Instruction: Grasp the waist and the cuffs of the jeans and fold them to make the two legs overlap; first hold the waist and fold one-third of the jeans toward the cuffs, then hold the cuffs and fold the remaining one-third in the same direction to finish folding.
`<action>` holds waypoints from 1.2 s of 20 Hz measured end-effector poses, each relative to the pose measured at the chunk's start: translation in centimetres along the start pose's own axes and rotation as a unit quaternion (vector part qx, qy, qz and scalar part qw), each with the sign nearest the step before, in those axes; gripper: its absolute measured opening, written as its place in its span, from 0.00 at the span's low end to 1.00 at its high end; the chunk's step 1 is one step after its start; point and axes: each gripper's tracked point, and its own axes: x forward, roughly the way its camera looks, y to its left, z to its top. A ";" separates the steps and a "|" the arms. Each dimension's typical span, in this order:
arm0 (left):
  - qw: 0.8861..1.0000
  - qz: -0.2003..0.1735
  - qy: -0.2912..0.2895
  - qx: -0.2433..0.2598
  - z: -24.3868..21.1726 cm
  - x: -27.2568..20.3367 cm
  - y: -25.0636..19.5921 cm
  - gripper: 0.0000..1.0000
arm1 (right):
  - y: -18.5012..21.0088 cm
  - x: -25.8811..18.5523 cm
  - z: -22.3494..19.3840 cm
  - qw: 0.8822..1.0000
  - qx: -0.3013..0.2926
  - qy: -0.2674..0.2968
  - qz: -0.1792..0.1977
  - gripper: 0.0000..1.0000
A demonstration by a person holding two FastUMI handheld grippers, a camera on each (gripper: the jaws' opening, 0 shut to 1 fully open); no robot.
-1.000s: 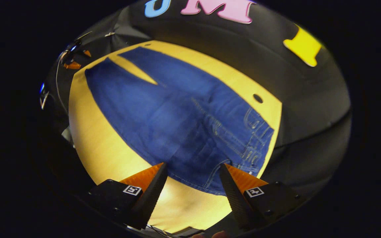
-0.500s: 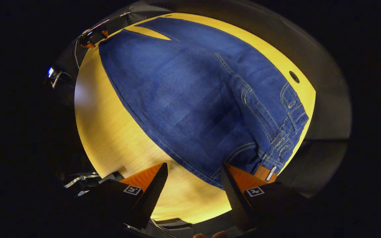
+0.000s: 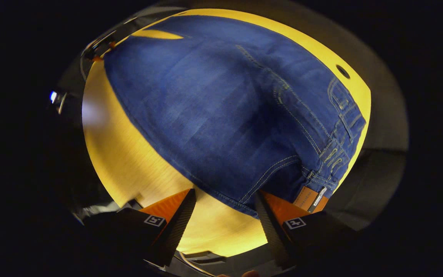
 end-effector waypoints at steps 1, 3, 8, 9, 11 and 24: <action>1.000 0.001 -0.003 -0.010 0.2 -0.2 0.2 0.84 | -0.7 0.3 0.1 1.000 0.021 0.002 -0.009 0.95; 1.000 0.003 -0.008 -0.015 0.4 -0.1 0.8 0.70 | -0.6 0.6 0.1 0.999 0.034 0.004 -0.017 0.84; 0.997 0.056 -0.041 -0.015 2.2 -0.4 2.3 0.06 | -1.3 -0.6 2.5 0.997 0.059 -0.029 -0.040 0.09; 0.997 0.058 -0.041 -0.028 2.1 -0.4 2.2 0.06 | -1.5 -0.6 2.3 0.996 0.080 -0.027 -0.038 0.06; 0.994 0.043 -0.045 -0.091 1.9 -0.2 1.7 0.06 | -1.5 -0.6 2.3 0.992 0.117 -0.039 -0.036 0.06; 0.979 0.147 -0.079 -0.121 6.5 -8.7 9.5 0.05 | -4.3 -11.7 8.7 0.950 0.172 -0.221 -0.141 0.06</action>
